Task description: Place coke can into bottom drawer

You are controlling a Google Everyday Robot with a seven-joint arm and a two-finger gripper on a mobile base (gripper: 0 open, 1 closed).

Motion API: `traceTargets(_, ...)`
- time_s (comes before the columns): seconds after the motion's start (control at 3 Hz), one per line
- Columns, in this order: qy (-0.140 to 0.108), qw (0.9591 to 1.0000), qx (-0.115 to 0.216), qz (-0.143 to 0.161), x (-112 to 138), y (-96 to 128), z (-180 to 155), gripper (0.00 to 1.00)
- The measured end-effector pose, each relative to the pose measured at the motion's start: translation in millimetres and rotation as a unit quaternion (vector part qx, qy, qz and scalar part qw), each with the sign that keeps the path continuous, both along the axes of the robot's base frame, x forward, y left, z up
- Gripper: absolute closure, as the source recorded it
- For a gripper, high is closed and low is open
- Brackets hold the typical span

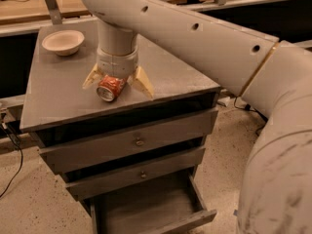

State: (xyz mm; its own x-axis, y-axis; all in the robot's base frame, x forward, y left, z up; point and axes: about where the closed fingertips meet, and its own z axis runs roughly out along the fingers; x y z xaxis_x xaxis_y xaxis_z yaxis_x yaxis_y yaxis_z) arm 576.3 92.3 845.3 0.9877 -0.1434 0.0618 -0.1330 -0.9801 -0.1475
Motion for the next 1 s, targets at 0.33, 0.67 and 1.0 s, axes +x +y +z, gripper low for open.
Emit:
traceTargets(0.33, -0.026, 0.9994, -0.024, -0.003, 32, -3, 9, 0.02)
traceTargets(0.67, -0.028, 0.9991, -0.029, -0.009, 60, -6, 3, 0.25)
traceTargets(1.0, -0.013, 0.9992, -0.028, -0.027, 81, -8, -22, 0.56)
